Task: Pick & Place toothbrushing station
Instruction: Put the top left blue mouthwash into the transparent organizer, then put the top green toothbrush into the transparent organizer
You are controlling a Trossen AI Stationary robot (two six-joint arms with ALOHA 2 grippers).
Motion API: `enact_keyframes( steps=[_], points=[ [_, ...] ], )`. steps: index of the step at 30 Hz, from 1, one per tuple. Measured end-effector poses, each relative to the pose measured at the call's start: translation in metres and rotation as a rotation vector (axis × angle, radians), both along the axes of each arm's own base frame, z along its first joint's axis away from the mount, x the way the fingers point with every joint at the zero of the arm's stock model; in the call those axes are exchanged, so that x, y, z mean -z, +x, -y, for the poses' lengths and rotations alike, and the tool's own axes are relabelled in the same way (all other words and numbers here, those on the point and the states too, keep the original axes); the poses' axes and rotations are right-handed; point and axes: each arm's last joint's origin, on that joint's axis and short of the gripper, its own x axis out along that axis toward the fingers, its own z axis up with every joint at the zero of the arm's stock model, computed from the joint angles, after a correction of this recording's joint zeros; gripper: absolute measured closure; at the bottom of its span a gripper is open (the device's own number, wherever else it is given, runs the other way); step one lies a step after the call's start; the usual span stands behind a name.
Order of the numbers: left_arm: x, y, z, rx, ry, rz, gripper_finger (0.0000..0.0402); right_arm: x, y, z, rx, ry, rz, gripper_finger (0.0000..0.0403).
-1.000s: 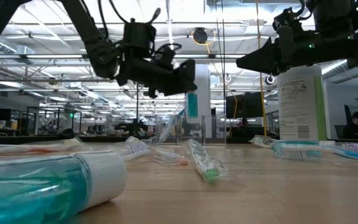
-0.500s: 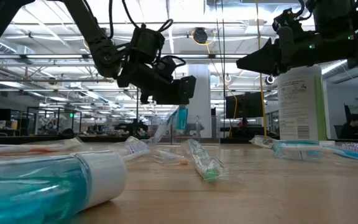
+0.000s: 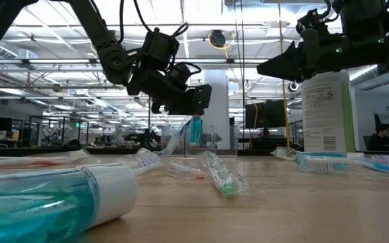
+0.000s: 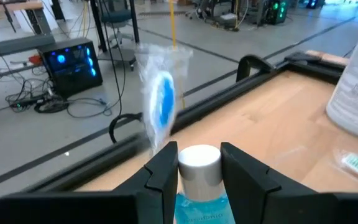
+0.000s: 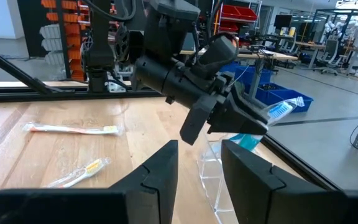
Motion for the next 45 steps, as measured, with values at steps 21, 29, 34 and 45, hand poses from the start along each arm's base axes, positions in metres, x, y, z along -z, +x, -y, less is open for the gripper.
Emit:
enact_keyframes(
  steps=[21,29,34,45],
  points=[
    [0.011,-0.005,-0.004,-0.001,-0.063,-0.096,0.0232,0.000,0.000,0.000,-0.001,0.000,0.000,0.0289],
    [0.006,-0.003,-0.004,0.003,-0.038,-0.051,0.0210,0.000,0.000,0.000,0.000,0.000,0.000,0.0289],
    [0.006,-0.003,-0.005,0.011,-0.016,-0.067,0.0212,0.000,0.000,0.000,-0.001,0.000,-0.001,0.0289],
    [-0.022,-0.004,0.010,0.060,0.033,-0.048,0.0213,0.001,0.000,0.000,0.000,0.000,-0.008,0.0289]
  ],
)
